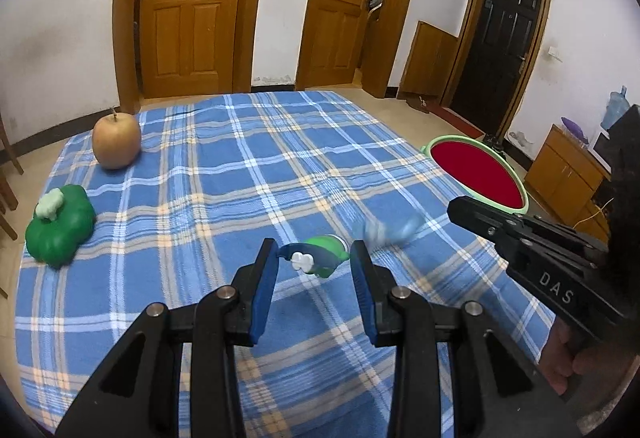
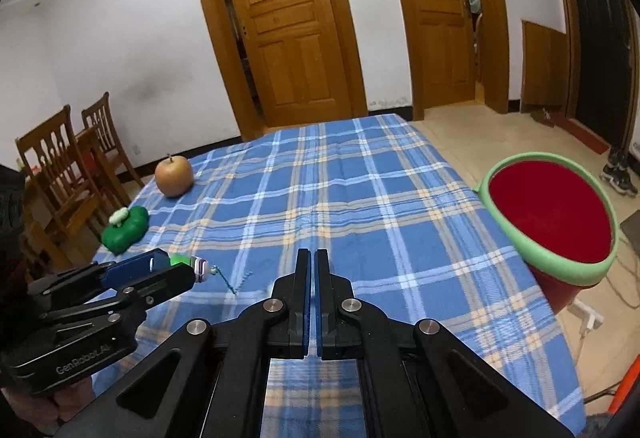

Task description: Collect trash

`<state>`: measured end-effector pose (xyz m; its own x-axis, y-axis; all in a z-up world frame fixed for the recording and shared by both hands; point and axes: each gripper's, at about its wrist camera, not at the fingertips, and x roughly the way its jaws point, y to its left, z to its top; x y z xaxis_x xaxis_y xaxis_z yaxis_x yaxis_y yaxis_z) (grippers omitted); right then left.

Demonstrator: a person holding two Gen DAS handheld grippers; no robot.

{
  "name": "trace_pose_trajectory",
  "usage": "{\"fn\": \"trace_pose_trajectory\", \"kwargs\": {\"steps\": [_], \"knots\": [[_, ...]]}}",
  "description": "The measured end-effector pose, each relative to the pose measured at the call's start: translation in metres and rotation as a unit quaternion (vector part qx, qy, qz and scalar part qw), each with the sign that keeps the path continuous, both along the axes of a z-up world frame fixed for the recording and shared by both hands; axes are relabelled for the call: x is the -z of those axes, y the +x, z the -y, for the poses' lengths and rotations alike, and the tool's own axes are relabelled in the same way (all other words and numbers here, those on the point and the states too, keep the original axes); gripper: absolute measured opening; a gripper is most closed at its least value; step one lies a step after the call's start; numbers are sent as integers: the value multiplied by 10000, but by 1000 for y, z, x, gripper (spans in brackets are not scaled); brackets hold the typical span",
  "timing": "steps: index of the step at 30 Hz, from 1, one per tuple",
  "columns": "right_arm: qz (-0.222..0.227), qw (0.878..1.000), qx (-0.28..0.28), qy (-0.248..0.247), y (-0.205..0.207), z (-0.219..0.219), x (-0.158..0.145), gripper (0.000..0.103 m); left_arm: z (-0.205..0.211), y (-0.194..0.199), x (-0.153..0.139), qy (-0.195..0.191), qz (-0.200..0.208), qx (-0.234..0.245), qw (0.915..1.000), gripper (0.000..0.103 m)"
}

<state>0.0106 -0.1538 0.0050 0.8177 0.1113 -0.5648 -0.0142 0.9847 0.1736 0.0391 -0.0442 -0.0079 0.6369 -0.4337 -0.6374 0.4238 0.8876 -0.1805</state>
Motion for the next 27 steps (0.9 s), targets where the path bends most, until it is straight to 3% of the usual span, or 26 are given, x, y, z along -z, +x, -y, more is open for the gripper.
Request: {"fn": "trace_pose_trajectory", "kwargs": {"steps": [6, 8, 10, 12, 19, 24, 26, 27], "knots": [[-121, 9999, 41, 53, 1, 11, 9, 1, 6, -1, 1, -38, -3, 55, 10000, 37], [-219, 9997, 88, 41, 6, 15, 11, 6, 6, 0, 1, -38, -13, 46, 10000, 37], [-376, 9992, 149, 36, 12, 20, 16, 45, 5, 2, 2, -54, -38, 34, 10000, 37], [-439, 9988, 115, 195, 19, 25, 20, 59, 4, 4, 4, -50, -74, 13, 10000, 37], [-784, 9957, 34, 498, 54, 25, 32, 68, 0, 10, 9, -9, -151, -37, 9999, 37], [-1005, 9911, 247, 841, 68, 24, 45, 68, -3, 11, 9, 6, -118, -52, 9999, 37], [-988, 9903, 343, 916, 69, 25, 46, 58, -4, 12, 11, 6, -134, -67, 9999, 37], [-1020, 9902, 377, 878, 69, 24, 46, 43, -5, 13, 11, 0, -152, -74, 9999, 37]]}}
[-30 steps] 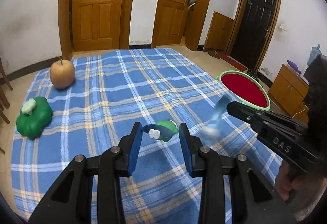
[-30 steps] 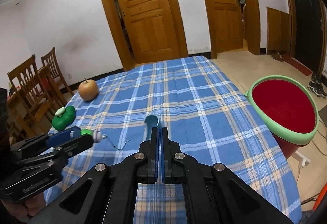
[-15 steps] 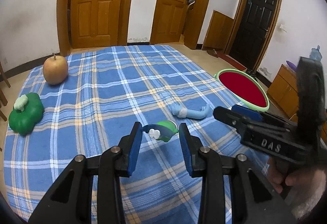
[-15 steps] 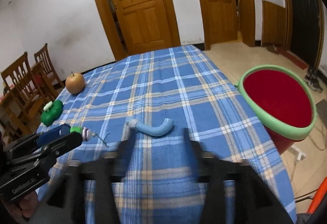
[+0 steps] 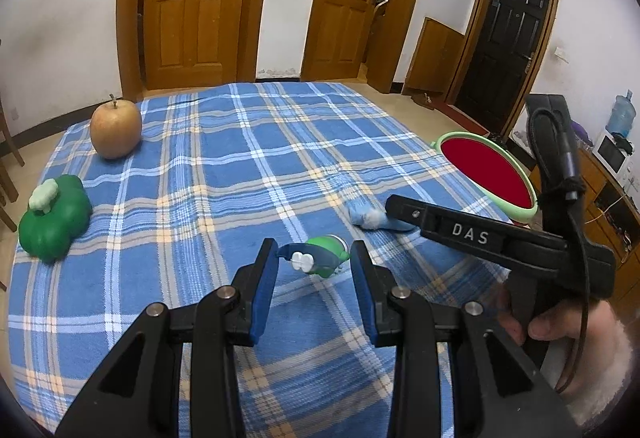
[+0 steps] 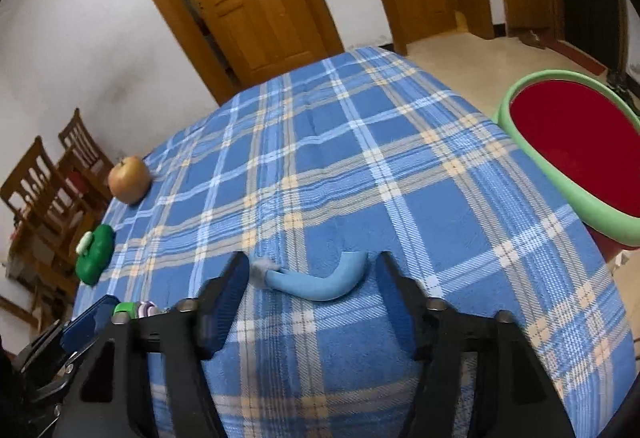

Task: Collect trash
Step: 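Carry the toy figure and blue piece with both tools over the red bin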

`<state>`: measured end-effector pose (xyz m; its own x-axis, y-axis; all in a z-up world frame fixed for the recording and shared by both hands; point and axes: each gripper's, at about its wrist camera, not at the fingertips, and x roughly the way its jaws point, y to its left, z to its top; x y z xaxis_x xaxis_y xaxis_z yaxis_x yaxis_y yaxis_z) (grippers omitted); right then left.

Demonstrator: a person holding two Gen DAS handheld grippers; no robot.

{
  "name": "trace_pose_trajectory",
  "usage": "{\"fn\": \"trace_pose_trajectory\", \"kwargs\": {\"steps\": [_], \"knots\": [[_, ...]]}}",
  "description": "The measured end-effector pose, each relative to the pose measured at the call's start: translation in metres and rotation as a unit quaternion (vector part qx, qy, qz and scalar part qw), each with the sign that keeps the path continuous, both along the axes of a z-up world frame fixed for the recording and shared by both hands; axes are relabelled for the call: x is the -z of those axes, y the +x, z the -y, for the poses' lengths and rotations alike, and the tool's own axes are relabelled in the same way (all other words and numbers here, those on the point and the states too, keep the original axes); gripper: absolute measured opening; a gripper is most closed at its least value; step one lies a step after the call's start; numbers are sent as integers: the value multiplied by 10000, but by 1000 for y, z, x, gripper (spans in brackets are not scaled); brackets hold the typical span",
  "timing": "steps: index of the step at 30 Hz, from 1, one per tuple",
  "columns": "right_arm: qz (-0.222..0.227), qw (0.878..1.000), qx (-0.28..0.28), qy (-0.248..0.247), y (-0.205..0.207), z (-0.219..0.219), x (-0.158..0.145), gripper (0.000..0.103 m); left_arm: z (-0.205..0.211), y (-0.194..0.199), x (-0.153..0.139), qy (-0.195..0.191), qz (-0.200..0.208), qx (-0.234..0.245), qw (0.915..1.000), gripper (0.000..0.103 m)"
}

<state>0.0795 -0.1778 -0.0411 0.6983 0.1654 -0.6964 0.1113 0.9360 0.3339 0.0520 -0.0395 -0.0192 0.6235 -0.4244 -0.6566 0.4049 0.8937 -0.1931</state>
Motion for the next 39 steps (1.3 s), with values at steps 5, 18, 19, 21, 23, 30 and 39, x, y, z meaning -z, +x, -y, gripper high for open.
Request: {"fn": "trace_pose_trajectory", "kwargs": {"steps": [5, 18, 19, 21, 23, 30, 39], "knots": [[-19, 10000, -25, -5, 0, -4, 0, 12, 0, 0, 2, -20, -36, -12, 10000, 37], [464, 9969, -19, -635, -27, 2, -28, 11, 15, -1, -9, -91, 13, 106, 9999, 37], [494, 9966, 42, -656, -30, 7, -31, 11, 19, 0, -10, -107, 25, 138, 9998, 37], [545, 9959, 164, -705, -37, 16, -36, 11, 28, 1, -13, -137, 43, 219, 9997, 37], [575, 9951, 293, -751, -44, 27, -40, 11, 40, 1, -14, -132, 61, 324, 9994, 37], [756, 9891, 952, -833, -75, 73, -59, 11, 88, 0, -24, -146, 154, 830, 9963, 37], [811, 9749, 1879, -878, -124, 137, -72, 11, 166, -11, -34, -198, 237, 1663, 9856, 37]]}}
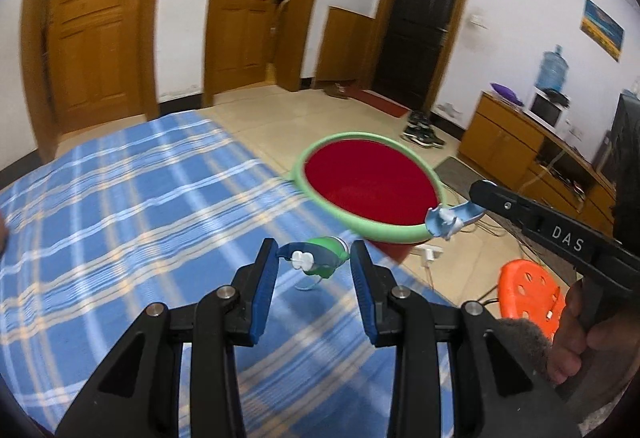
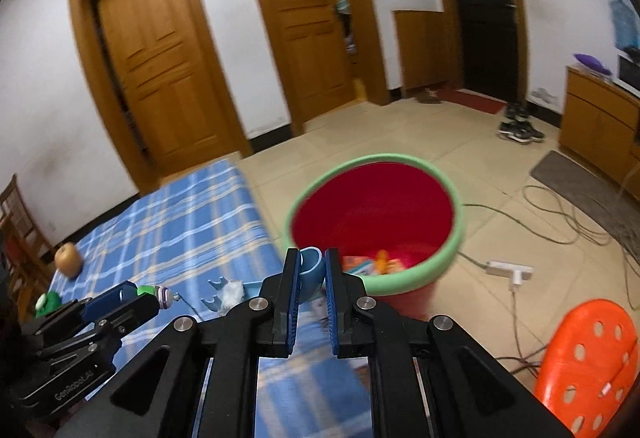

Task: Collect trash
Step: 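Carry the toy figure and blue piece with both tools over the red bin, then open the left tool over the bin while the right tool releases the blue piece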

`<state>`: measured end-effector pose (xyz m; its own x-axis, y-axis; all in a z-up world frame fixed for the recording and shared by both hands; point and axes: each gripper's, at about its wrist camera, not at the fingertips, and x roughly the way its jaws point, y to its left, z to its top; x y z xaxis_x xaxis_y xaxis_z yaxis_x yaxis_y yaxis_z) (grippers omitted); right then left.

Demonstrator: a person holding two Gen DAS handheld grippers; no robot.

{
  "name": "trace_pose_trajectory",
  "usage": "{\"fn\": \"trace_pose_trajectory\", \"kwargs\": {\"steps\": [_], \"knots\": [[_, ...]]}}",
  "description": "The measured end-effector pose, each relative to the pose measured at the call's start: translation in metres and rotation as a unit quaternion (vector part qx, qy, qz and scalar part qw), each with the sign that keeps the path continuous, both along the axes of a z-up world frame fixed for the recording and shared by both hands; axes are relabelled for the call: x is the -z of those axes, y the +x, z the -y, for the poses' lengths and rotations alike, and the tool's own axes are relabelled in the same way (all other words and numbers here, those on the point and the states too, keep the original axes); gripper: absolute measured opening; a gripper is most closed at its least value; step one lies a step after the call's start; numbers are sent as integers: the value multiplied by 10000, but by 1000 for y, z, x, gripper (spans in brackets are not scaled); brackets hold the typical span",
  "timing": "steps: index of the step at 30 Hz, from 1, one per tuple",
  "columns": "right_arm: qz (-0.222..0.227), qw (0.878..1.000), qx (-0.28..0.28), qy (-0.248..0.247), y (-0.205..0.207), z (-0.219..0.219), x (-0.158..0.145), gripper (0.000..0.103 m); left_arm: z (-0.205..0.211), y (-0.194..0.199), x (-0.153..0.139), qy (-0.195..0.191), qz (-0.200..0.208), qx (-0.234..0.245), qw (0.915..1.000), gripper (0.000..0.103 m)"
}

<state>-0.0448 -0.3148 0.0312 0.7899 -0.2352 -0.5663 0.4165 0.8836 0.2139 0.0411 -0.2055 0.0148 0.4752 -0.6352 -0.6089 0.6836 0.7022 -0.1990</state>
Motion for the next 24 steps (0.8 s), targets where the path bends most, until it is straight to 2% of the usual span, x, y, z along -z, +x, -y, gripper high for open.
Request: {"fn": "trace_pose_trajectory", "kwargs": {"steps": [7, 11, 15, 18, 20, 22, 23, 24], "knots": [[146, 9988, 458, -3, -1, 42, 1, 11, 51, 5, -7, -9, 154, 366, 9992, 37], [237, 9947, 985, -182, 30, 79, 8, 11, 80, 28, -9, -187, 143, 386, 9990, 37], [73, 9901, 1397, 77, 60, 114, 25, 11, 107, 52, -5, -184, 187, 335, 9991, 37], [139, 9894, 1408, 337, 69, 131, 36, 11, 125, 65, -3, -188, 396, 384, 9983, 37], [117, 9917, 1260, 207, 73, 133, 42, 11, 133, 69, 0, -200, 565, 428, 9973, 37], [-116, 9952, 972, 71, 82, 137, 45, 12, 140, 71, 5, -218, 711, 456, 9962, 37], [-241, 9962, 843, 12, 88, 138, 46, 12, 141, 71, 8, -226, 764, 461, 9958, 45], [-252, 9963, 824, -21, 89, 139, 46, 17, 142, 71, 11, -168, 842, 401, 9955, 68]]}}
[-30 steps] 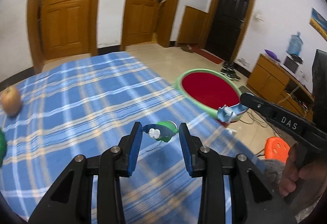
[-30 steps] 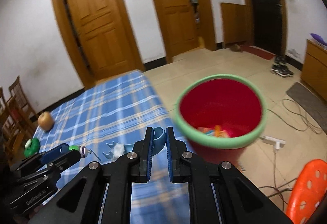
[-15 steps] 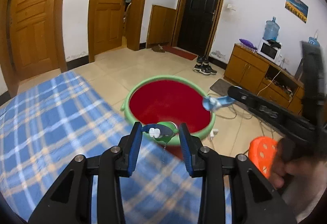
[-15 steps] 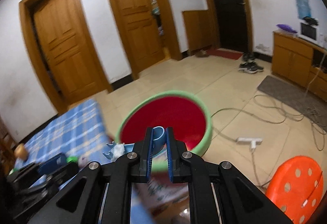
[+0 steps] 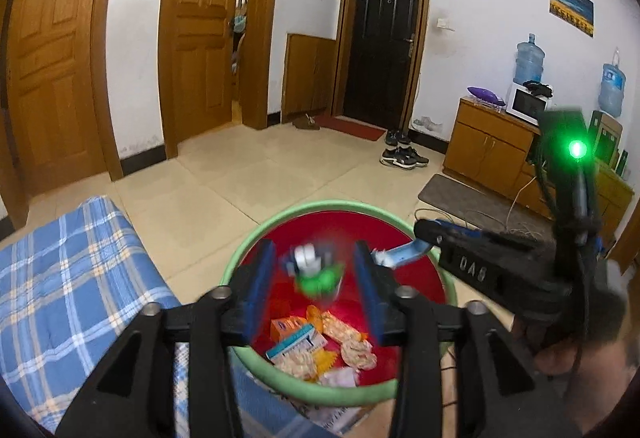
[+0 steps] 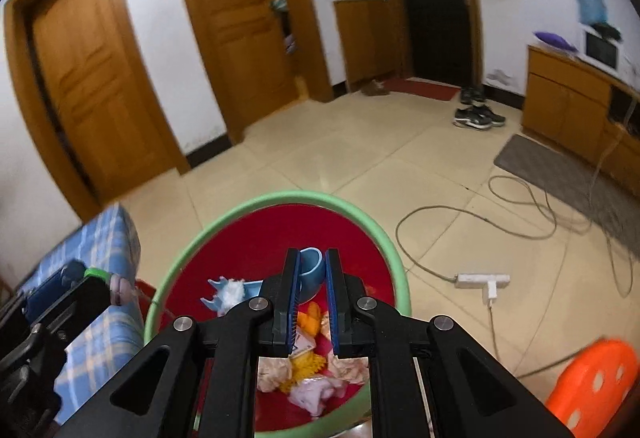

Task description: Collect trash

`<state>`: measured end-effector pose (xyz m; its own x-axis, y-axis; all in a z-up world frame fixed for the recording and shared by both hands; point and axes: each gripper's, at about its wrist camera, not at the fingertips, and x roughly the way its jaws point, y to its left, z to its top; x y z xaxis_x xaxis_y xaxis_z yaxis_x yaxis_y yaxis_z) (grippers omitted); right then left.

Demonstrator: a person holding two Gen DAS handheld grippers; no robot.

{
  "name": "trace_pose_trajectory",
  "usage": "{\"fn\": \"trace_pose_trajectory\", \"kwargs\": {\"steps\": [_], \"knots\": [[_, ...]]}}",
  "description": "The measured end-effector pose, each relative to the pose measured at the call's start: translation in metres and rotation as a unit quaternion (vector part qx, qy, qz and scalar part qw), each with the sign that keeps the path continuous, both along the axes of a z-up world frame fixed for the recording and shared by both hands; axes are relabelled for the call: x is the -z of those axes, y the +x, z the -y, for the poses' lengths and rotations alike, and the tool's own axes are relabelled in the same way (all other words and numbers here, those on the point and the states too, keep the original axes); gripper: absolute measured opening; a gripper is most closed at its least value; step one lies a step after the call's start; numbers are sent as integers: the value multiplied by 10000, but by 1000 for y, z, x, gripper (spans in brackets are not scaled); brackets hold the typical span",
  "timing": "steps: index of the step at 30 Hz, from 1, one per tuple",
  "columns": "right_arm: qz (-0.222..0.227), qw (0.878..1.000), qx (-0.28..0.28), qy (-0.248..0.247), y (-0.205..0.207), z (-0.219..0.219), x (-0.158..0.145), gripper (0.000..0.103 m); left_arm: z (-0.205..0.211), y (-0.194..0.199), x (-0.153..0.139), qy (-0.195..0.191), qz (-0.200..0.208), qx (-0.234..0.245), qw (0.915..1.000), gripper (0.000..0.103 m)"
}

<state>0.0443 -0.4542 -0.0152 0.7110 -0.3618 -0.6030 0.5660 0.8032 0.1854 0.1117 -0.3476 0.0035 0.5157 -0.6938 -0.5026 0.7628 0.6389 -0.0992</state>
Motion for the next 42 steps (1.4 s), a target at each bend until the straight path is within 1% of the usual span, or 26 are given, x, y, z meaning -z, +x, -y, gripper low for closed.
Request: {"fn": "trace_pose_trajectory", "kwargs": {"steps": [1, 2, 3, 4, 6, 8, 10, 13, 15, 20, 27, 31, 35, 39, 40, 42], "knots": [[45, 10000, 41, -8, 0, 2, 0, 36, 2, 1, 2, 87, 59, -38, 9999, 80], [118, 9998, 139, 1, -1, 4, 0, 48, 3, -1, 2, 125, 182, -95, 9997, 91], [183, 9995, 238, -4, -2, 6, 0, 62, 1, -4, 2, 53, 323, -143, 9994, 92], [247, 9991, 342, -41, -3, 7, 1, 62, 1, -6, 2, 27, 370, -154, 9992, 92], [168, 9990, 415, -74, -2, 8, 5, 62, 3, -10, 2, 21, 468, -70, 9989, 94], [155, 9991, 379, -96, 0, 5, 6, 62, 5, -13, 2, 52, 589, -85, 9982, 98], [132, 9988, 383, -270, 0, 0, 4, 61, 4, -15, 0, -29, 615, -111, 9980, 100], [95, 9979, 445, -454, -6, -2, 4, 61, 6, -16, 1, -26, 473, -100, 9988, 101], [79, 9975, 483, -504, -9, -1, 5, 61, 7, -16, 1, -10, 472, -135, 9988, 101], [110, 9974, 495, -513, -12, 1, 6, 61, 8, -18, 0, -45, 507, -92, 9987, 101], [168, 9969, 427, -642, -12, -5, 5, 61, 1, -7, 3, -148, 263, -281, 9991, 101], [220, 9961, 395, -761, -17, -12, 2, 61, -1, -3, 3, -94, 298, -387, 9988, 101], [293, 9966, 424, -638, -24, -17, -1, 61, -4, 1, 4, -77, 345, -446, 9984, 101], [287, 9961, 523, -652, -37, -29, -7, 61, -5, 4, 4, -68, 335, -435, 9985, 101], [312, 9958, 545, -672, -42, -33, -10, 61, -5, 4, 5, -70, 323, -431, 9985, 101], [504, 9943, 605, -716, -52, -41, -18, 61, -5, 4, 4, -90, 319, -420, 9986, 101]]}}
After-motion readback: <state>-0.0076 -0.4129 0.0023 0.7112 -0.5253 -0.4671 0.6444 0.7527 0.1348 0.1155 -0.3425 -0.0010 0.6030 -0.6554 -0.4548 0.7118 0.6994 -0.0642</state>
